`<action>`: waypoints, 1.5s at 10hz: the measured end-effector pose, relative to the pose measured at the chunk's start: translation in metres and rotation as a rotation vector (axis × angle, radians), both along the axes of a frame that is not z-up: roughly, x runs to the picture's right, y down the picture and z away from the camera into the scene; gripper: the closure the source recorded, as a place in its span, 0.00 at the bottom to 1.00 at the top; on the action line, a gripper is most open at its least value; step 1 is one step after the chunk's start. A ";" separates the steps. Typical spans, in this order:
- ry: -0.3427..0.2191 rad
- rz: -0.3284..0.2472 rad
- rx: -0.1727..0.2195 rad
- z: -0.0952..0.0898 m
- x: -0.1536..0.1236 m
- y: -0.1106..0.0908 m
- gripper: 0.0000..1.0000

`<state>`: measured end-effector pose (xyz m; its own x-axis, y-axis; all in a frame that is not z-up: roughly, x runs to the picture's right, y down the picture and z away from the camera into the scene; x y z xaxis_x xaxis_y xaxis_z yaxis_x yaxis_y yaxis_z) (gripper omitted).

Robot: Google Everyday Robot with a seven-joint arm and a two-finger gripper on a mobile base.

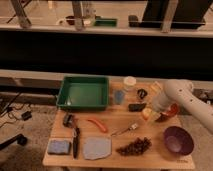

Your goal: Place apple in paper cup

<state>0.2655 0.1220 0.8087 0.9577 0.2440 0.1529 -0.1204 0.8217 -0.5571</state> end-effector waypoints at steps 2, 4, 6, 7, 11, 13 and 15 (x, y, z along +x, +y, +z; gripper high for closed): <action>-0.034 0.034 0.067 -0.026 -0.001 -0.038 0.94; -0.084 0.030 0.109 -0.017 -0.020 -0.058 0.94; -0.127 0.011 0.138 -0.003 -0.046 -0.075 0.94; -0.150 0.000 0.152 0.008 -0.058 -0.087 0.94; -0.200 -0.021 0.187 0.019 -0.066 -0.133 0.94; -0.202 -0.022 0.187 0.017 -0.061 -0.135 0.94; -0.203 -0.023 0.187 0.017 -0.063 -0.136 0.94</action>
<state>0.2027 -0.0137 0.8259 0.9076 0.1717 0.3831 -0.0016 0.9139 -0.4059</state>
